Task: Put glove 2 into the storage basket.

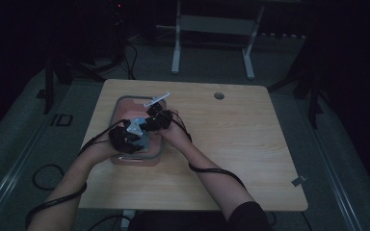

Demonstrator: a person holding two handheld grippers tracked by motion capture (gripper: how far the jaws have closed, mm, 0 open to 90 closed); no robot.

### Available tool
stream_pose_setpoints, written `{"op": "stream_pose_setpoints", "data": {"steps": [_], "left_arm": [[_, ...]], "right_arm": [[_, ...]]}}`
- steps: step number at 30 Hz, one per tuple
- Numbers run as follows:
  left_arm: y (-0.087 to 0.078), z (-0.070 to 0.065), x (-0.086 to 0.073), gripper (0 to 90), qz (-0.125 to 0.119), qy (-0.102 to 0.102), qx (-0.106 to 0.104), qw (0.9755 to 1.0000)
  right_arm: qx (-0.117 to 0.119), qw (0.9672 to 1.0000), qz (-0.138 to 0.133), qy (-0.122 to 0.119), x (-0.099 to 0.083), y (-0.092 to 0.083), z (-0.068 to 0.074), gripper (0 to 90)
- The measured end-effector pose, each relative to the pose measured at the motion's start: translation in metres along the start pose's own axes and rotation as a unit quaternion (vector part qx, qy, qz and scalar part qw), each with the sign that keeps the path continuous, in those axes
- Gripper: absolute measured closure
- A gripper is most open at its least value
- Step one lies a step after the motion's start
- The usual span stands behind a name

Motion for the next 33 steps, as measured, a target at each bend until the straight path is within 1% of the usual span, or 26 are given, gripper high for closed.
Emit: {"op": "stream_pose_setpoints", "data": {"steps": [3, 4, 5, 6, 8, 9, 10, 11, 12, 13, 14, 16, 18, 19, 20, 21, 22, 23, 25, 26, 27, 28, 30, 31, 32, 33], "left_arm": [[-0.002, 0.001, 0.001, 57.7, -0.006, -0.009, 0.003, 0.9999], [-0.003, 0.001, 0.002, 54.6, -0.008, -0.012, 0.007, 0.9999], [-0.003, 0.001, 0.002, 50.1, -0.008, -0.012, 0.007, 0.9999], [-0.006, 0.002, 0.003, 45.7, -0.015, -0.019, 0.015, 0.9996], [-0.010, 0.003, 0.004, 36.4, -0.025, -0.026, 0.023, 0.9991], [-0.012, 0.003, 0.006, 33.9, -0.032, -0.031, 0.023, 0.9988], [-0.012, 0.003, 0.006, 29.1, -0.032, -0.031, 0.023, 0.9988], [-0.015, 0.004, 0.008, 27.2, -0.041, -0.041, 0.034, 0.9978], [-0.015, 0.004, 0.008, 26.4, -0.041, -0.041, 0.034, 0.9978], [-0.018, 0.004, 0.011, 22.4, -0.050, -0.055, 0.038, 0.9965], [-0.018, 0.005, 0.012, 19.6, -0.054, -0.066, 0.040, 0.9956], [-0.019, 0.005, 0.012, 14.7, -0.055, -0.075, 0.038, 0.9949], [-0.019, 0.006, 0.012, 13.2, -0.056, -0.079, 0.038, 0.9946], [-0.021, 0.006, 0.013, 10.1, -0.061, -0.089, 0.036, 0.9935], [-0.021, 0.006, 0.013, 8.2, -0.061, -0.089, 0.036, 0.9935], [-0.022, 0.005, 0.014, 6.8, -0.070, -0.096, 0.030, 0.9925], [-0.022, 0.005, 0.014, 6.1, -0.070, -0.096, 0.030, 0.9925], [-0.024, 0.005, 0.014, 5.9, -0.072, -0.100, 0.033, 0.9918], [-0.024, 0.005, 0.014, 5.4, -0.072, -0.100, 0.033, 0.9918], [-0.027, 0.005, 0.017, 5.4, -0.087, -0.097, 0.046, 0.9904], [-0.029, 0.004, 0.018, 3.3, -0.094, -0.100, 0.046, 0.9894], [-0.030, 0.004, 0.019, 3.3, -0.100, -0.102, 0.046, 0.9887], [-0.032, 0.002, 0.022, 3.2, -0.109, -0.095, 0.053, 0.9881], [-0.033, 0.000, 0.023, 3.2, -0.112, -0.091, 0.055, 0.9880], [-0.034, -0.001, 0.024, 3.2, -0.116, -0.090, 0.054, 0.9877], [-0.034, -0.003, 0.025, 3.0, -0.121, -0.092, 0.047, 0.9873]], "right_arm": [[0.004, 0.9999, -0.007, 0.007, 0.001, -0.006, -0.003, 55.2], [0.005, 0.9999, -0.008, 0.009, 0.001, -0.008, -0.004, 55.0], [0.005, 0.9999, -0.008, 0.009, 0.001, -0.008, -0.004, 55.0], [0.014, 0.9998, -0.013, 0.009, 0.001, -0.013, -0.005, 53.4], [0.015, 0.9998, -0.013, 0.007, 0.000, -0.017, -0.006, 52.0], [0.015, 0.9998, -0.013, 0.005, -0.001, -0.018, -0.006, 50.8], [0.014, 0.9998, -0.015, 0.003, -0.001, -0.020, -0.006, 50.5], [0.015, 0.9998, -0.016, 0.003, -0.002, -0.021, -0.006, 50.0], [0.015, 0.9998, -0.016, 0.002, -0.002, -0.022, -0.006, 49.1], [0.015, 0.9997, -0.019, 0.001, -0.002, -0.024, -0.005, 48.5], [0.019, 0.9996, -0.021, 0.002, -0.002, -0.025, -0.005, 47.4], [0.026, 0.9994, -0.021, 0.001, -0.003, -0.026, -0.003, 43.9], [0.029, 0.9994, -0.018, -0.003, -0.004, -0.026, 0.000, 40.8], [0.028, 0.9994, -0.017, -0.008, -0.005, -0.027, 0.000, 39.3], [0.031, 0.9993, -0.017, -0.011, -0.006, -0.027, 0.002, 38.2], [0.032, 0.9992, -0.018, -0.013, -0.006, -0.028, 0.002, 37.0], [0.032, 0.9992, -0.018, -0.013, -0.006, -0.028, 0.002, 37.0], [0.036, 0.9990, -0.021, -0.012, -0.006, -0.030, 0.003, 34.3], [0.040, 0.9990, -0.021, -0.009, -0.006, -0.031, 0.004, 34.3], [0.040, 0.9990, -0.021, -0.009, -0.006, -0.031, 0.004, 33.0], [0.058, 0.9981, -0.013, -0.019, -0.008, -0.032, 0.006, 24.4], [0.058, 0.9981, -0.013, -0.019, -0.008, -0.032, 0.006, 24.4], [0.060, 0.9978, -0.019, -0.023, -0.008, -0.034, 0.007, 23.0], [0.065, 0.9972, -0.027, -0.024, -0.007, -0.036, 0.008, 21.0], [0.065, 0.9972, -0.027, -0.024, -0.007, -0.036, 0.008, 21.0], [0.067, 0.9970, -0.030, -0.024, -0.006, -0.037, 0.008, 20.9]]}}
Point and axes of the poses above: each handheld gripper's, and its own axes: y roughly forward along the jaws, x roughly out of its top, z roughly to its left, the point moved 8 cm from there along y, roughly forward along the jaws, and after that the axes turned 2 degrees about -y, right-handed, at the moved point
